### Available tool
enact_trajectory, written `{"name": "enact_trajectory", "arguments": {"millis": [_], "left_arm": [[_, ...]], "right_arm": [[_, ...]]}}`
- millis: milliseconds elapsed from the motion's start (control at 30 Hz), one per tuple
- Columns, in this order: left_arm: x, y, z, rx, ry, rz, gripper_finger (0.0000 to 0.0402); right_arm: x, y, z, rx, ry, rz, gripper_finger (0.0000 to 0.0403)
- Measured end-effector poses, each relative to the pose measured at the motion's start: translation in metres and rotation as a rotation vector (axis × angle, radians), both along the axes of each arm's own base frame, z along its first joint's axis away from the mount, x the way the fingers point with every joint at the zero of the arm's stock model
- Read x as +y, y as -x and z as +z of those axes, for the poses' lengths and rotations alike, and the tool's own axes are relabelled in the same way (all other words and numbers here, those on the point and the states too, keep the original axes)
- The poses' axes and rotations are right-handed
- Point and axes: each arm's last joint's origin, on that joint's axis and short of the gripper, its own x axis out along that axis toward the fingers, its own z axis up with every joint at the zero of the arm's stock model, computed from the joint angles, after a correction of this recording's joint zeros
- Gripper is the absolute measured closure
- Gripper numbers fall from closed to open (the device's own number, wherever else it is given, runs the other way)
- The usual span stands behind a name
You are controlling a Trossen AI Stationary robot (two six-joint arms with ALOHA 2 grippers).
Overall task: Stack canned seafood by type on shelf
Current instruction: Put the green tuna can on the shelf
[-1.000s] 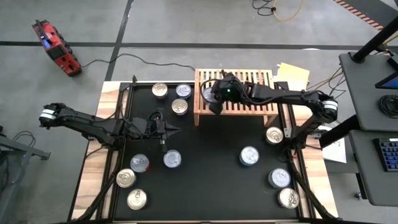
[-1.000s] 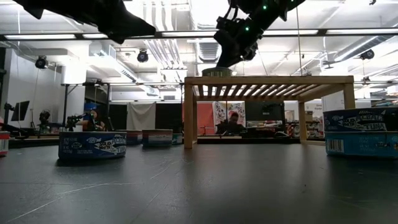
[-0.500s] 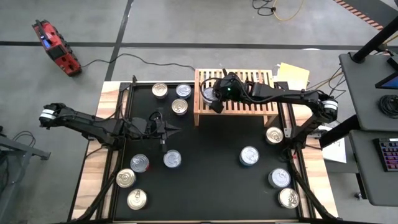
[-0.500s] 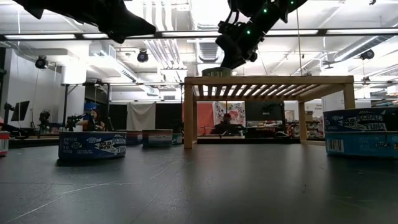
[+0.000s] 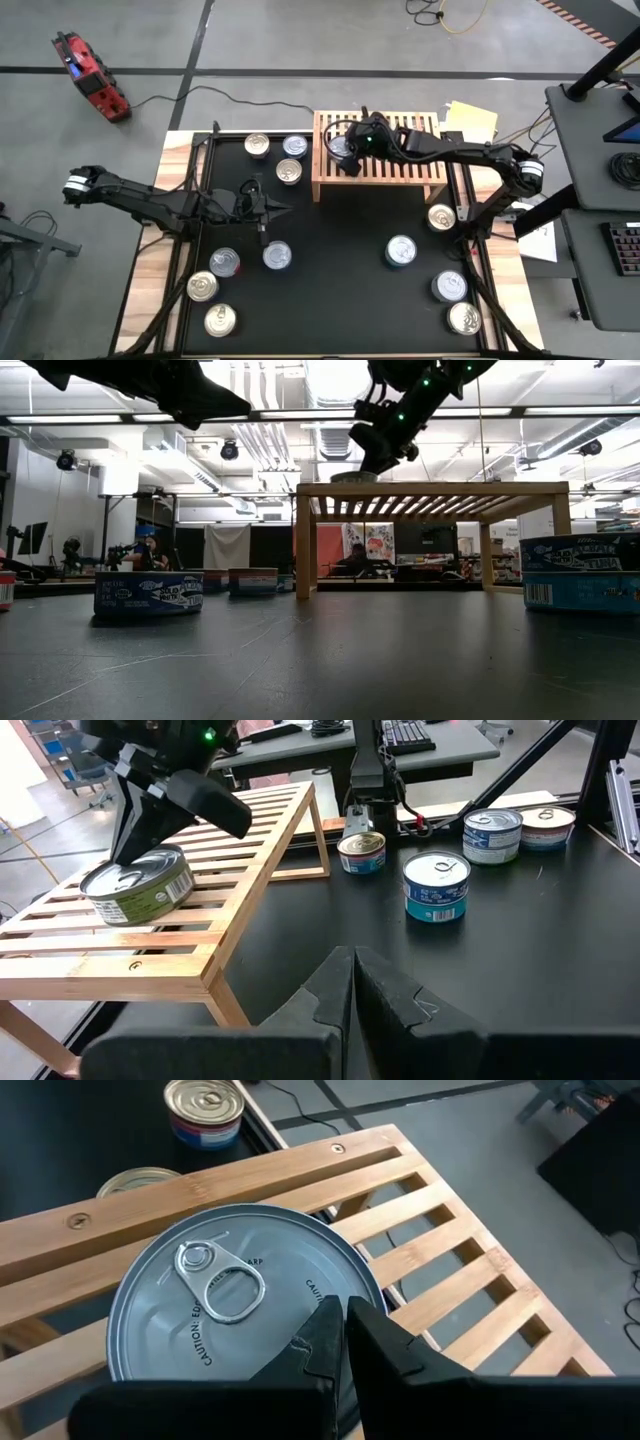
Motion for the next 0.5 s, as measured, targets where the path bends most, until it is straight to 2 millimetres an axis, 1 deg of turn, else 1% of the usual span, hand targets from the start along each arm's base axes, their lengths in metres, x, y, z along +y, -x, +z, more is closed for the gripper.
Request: {"name": "enact_trajectory", "arguments": {"millis": [300, 500], "left_arm": [[0.000, 0.000, 0.000, 0.001, 0.000, 0.000, 0.0400], [0.000, 0.000, 0.000, 0.002, 0.000, 0.000, 0.0400]], "right_arm": [[-0.009, 0.005, 0.000, 0.011, 0.007, -0.039, 0.0390], [-0.013, 0.009, -0.001, 0.072, 0.080, -0.130, 0.0390]]}}
